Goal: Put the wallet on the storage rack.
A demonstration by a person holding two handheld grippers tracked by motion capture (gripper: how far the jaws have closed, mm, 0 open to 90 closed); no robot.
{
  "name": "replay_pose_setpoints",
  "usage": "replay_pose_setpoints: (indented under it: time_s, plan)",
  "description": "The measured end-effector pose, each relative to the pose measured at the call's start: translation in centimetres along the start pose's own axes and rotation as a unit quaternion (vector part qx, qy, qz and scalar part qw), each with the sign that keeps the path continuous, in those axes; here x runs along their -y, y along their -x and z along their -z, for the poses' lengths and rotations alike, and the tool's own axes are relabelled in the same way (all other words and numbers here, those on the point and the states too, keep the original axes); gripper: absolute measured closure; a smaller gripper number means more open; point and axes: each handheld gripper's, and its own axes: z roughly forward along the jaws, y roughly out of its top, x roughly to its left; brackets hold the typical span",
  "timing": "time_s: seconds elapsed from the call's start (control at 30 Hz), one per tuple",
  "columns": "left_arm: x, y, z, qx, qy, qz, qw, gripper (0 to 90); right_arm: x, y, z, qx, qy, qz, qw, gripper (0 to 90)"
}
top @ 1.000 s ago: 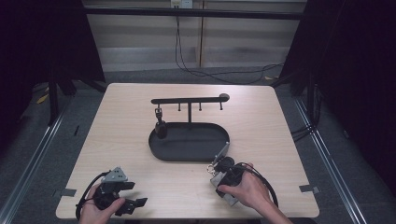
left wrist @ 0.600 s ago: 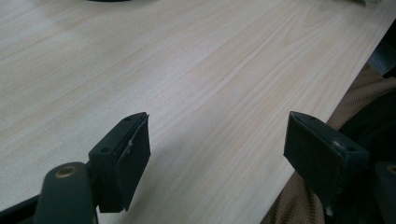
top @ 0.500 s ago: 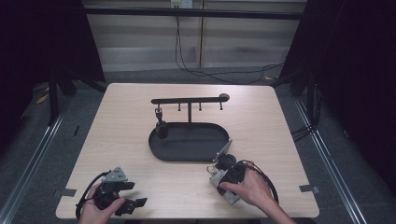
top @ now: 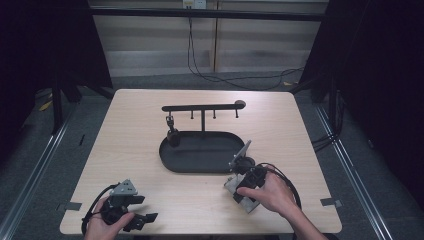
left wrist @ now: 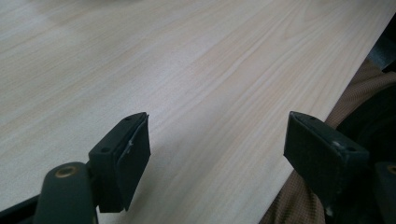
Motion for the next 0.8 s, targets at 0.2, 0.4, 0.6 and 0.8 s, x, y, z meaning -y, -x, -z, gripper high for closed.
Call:
replay_pose_setpoints:
  time_s: [0.2,0.4,0.6,0.8]
  plan:
    - [0.0,0.0,0.0,0.002,-0.001,-0.001,1.0000,22.6,-0.7,0.1,1.3,0.006,0.007,0.008,0.9999,33.0]
    - [0.0,-0.1,0.1,-0.001,0.004,0.002,1.0000,22.8,-1.1,0.1,2.2,0.005,0.013,0.009,0.9999,33.0]
    - [0.0,-0.1,0.0,0.002,0.001,0.001,1.0000,22.8,-1.7,0.3,2.9,0.005,0.019,0.010,0.9998,33.0]
    - [0.0,-0.1,0.0,0.002,0.000,0.001,1.0000,22.8,-2.3,0.6,3.4,0.005,0.030,0.008,0.9995,33.0]
